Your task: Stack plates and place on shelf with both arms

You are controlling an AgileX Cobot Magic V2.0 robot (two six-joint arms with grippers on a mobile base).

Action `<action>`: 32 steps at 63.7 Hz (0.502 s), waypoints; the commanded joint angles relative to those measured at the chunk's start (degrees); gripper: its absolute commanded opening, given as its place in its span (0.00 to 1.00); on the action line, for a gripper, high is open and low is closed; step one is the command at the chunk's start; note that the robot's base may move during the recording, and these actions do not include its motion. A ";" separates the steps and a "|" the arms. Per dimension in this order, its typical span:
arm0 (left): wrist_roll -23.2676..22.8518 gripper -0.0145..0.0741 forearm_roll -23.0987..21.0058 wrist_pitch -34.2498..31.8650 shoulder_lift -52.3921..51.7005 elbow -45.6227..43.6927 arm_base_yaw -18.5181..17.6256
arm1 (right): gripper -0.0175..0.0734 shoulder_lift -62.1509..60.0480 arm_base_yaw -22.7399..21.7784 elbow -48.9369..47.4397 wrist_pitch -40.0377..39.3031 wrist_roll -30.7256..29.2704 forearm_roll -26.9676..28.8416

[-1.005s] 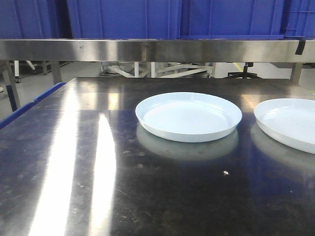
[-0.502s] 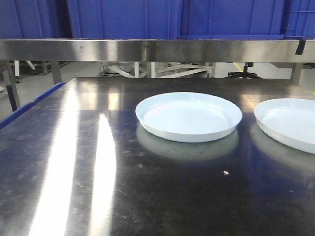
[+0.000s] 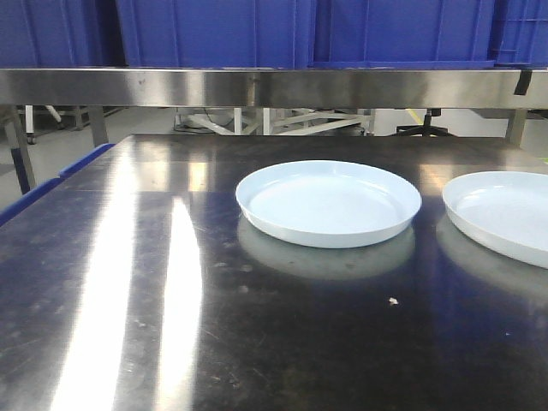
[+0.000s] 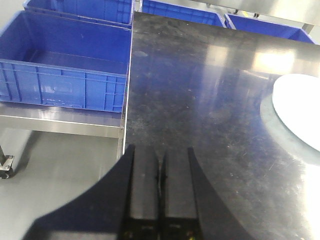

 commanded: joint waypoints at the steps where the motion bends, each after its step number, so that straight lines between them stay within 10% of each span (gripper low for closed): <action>1: -0.48 0.27 -0.53 -4.57 0.05 -1.64 0.14 | 0.70 3.82 -0.82 -5.54 -4.42 -0.79 -0.62; 32: -0.48 0.27 -0.53 -4.57 0.05 -1.64 0.14 | 0.70 15.73 -8.29 -12.72 -4.61 -0.79 -0.62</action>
